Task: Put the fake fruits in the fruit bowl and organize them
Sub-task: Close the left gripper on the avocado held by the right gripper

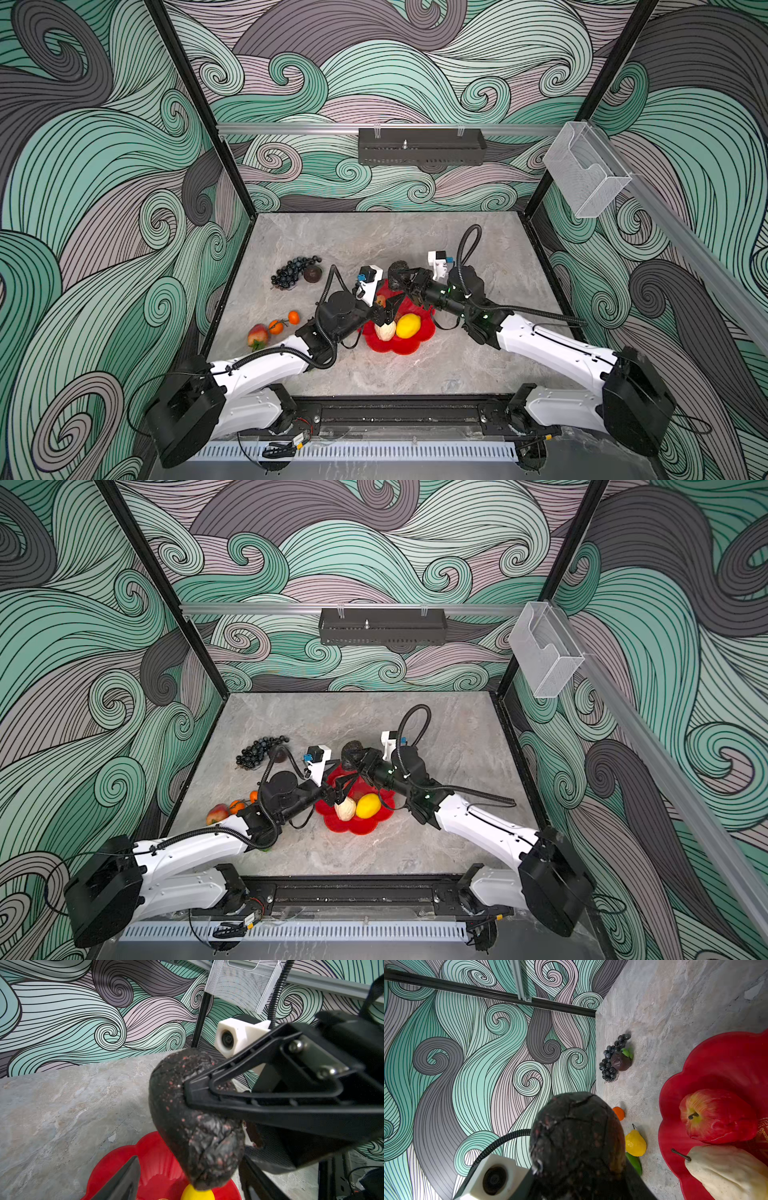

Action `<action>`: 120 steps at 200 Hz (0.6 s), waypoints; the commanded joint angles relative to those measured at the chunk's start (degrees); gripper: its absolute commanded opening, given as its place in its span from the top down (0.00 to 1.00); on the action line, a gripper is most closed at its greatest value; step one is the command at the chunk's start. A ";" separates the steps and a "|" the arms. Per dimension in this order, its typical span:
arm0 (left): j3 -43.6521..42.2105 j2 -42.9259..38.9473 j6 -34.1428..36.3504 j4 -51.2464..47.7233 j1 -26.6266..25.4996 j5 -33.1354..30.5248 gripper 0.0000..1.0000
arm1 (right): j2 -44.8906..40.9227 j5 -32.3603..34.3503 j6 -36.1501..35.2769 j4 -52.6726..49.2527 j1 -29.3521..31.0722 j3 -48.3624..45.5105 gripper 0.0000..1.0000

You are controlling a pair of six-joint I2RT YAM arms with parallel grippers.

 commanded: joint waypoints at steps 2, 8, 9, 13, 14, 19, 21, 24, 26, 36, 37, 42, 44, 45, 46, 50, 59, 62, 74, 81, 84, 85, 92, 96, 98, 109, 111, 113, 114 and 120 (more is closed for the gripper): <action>0.97 -1.52 -0.79 6.50 -0.42 0.62 0.26 | -0.49 -0.92 1.03 1.01 1.29 -1.36 0.57; 0.80 -1.80 -0.71 6.61 -0.42 0.92 0.28 | -0.57 -0.58 1.05 1.01 1.25 -1.61 0.57; 0.79 -1.82 -0.70 6.68 -0.41 0.94 0.28 | -0.57 -0.55 1.06 1.01 1.24 -1.64 0.57; 0.63 -2.00 -0.70 6.73 -0.41 0.95 0.28 | -0.66 -0.42 1.19 1.01 1.23 -1.82 0.57; 0.62 -2.01 -0.70 6.69 -0.41 0.95 0.28 | -0.66 -0.42 1.22 1.01 1.23 -1.88 0.57; 0.41 -2.22 -0.61 6.74 -0.41 0.86 0.29 | -0.74 -0.26 1.29 1.22 1.23 -2.09 0.57; 0.31 -2.30 -0.55 6.81 -0.41 0.77 0.29 | -0.75 -0.30 1.26 1.31 1.16 -2.18 0.57; 0.15 -2.44 -0.53 6.83 -0.41 0.65 0.29 | -0.83 -0.22 1.25 1.40 1.17 -2.22 0.57; 0.05 -2.51 -0.52 6.87 -0.41 0.44 0.30 | -0.88 -0.18 1.20 1.44 1.19 -2.28 0.57; -0.58 -2.84 -0.52 7.34 -0.41 -0.40 0.29 | -1.09 -0.10 1.16 1.11 1.20 -2.38 0.57; -0.65 -2.87 -0.52 7.39 -0.41 -0.47 0.28 | -1.10 -0.09 1.16 1.11 1.17 -2.38 0.57; -0.94 -3.04 -0.61 7.69 -0.44 -0.78 0.27 | -1.17 -0.01 1.08 1.10 1.23 -2.36 0.57; -1.08 -3.12 -0.66 7.83 -0.42 -0.84 0.27 | -1.25 0.03 1.03 1.10 1.16 -2.38 0.57; -1.12 -3.18 -0.68 7.90 -0.41 -0.87 0.27 | -1.26 0.02 1.05 1.10 1.20 -2.38 0.57; -1.14 -3.21 -0.65 7.89 -0.41 -0.88 0.27 | -1.27 0.01 1.02 1.10 1.22 -2.38 0.57; -1.24 -3.32 -0.70 8.00 -0.41 -0.98 0.26 | -1.34 0.10 0.99 1.02 1.23 -2.38 0.57; -1.11 -3.42 -0.77 7.94 -0.42 -0.99 0.24 | -1.36 0.08 0.90 1.06 1.23 -2.38 0.57; -1.01 -3.34 -0.77 7.83 -0.41 -1.00 0.24 | -1.37 -0.04 0.90 1.14 1.21 -2.38 0.57; -0.17 -2.75 -0.79 6.94 -0.41 -0.61 0.23 | -1.23 -0.21 1.11 1.79 1.36 -2.38 0.57; 0.23 -2.28 -0.88 6.60 -0.45 -0.28 0.23 | -1.17 -0.42 1.24 2.29 1.52 -2.29 0.57; 0.33 -2.12 -0.85 6.69 -0.42 -0.21 0.23 | -1.12 -0.55 1.25 2.45 1.64 -2.22 0.57; 0.33 -2.07 -0.91 6.76 -0.41 -0.16 0.23 | -1.11 -0.53 1.20 2.48 1.66 -2.17 0.57; 0.21 -1.69 -1.12 7.23 -0.41 -0.25 0.23 | -1.10 -0.70 1.25 2.59 1.90 -1.90 0.57; 0.10 -1.47 -1.22 7.60 -0.41 -0.46 0.23 | -1.10 -0.79 1.25 2.60 2.06 -1.79 0.57; 0.08 -1.41 -1.22 7.79 -0.43 -0.46 0.23 | -1.10 -0.92 1.31 2.66 2.10 -1.71 0.57; 0.12 -0.97 -1.31 8.08 -0.41 -0.74 0.23 | -1.19 -1.06 1.49 2.77 2.59 -1.51 0.57; 0.20 -0.87 -1.25 8.07 -0.41 -0.75 0.23 | -1.19 -1.09 1.51 2.84 2.67 -1.50 0.57; 0.24 -0.80 -1.23 8.06 -0.41 -0.77 0.23 | -1.19 -1.06 1.53 2.90 2.73 -1.50 0.57; 0.29 -0.79 -1.23 7.97 -0.41 -0.79 0.23 | -1.19 -1.05 1.61 2.88 2.77 -1.50 0.57; 0.50 -0.48 -1.23 7.87 -0.41 -0.84 0.24 | -1.27 -1.15 1.83 3.01 3.05 -1.55 0.57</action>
